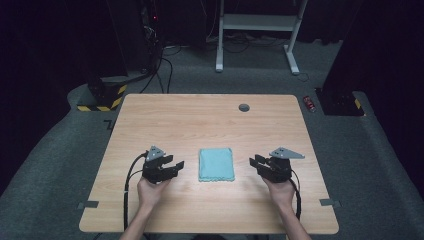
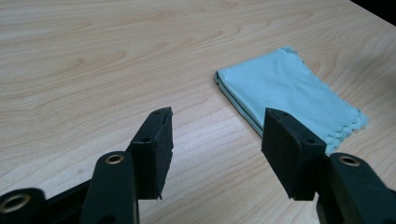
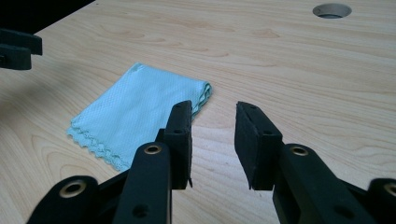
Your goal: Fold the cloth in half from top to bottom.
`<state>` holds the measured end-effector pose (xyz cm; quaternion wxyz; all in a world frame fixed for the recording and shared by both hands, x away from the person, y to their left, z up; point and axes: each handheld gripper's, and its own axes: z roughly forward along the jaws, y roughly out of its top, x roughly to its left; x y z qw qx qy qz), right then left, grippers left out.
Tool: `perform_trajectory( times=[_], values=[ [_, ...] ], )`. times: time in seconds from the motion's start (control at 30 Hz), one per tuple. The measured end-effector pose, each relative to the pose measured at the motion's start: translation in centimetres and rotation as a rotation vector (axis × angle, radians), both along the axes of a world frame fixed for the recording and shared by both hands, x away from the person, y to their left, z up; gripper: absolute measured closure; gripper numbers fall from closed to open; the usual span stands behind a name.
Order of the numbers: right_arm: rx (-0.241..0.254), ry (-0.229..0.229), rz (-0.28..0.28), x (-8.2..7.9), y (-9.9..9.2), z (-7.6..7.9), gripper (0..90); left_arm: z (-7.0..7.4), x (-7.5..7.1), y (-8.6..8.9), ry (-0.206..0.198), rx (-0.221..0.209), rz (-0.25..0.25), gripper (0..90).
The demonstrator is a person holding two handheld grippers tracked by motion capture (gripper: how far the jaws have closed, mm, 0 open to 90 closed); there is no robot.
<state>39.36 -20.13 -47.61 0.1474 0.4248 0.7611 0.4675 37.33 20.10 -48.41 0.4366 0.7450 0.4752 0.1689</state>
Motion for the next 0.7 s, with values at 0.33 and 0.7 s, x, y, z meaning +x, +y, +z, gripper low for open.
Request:
perform_trajectory(
  times=[0.33, 0.7],
  values=[
    [0.001, 0.004, -0.012, -1.3, -0.8, -0.7, 66.8, -0.4, -1.0, 0.2, 0.0, 0.01, 0.004, 43.3],
    [-0.009, -0.003, -0.013, -2.3, -0.8, -1.2, 66.3, -1.2, -2.1, 0.8, -0.001, 0.024, 0.029, 43.2]
  ],
)
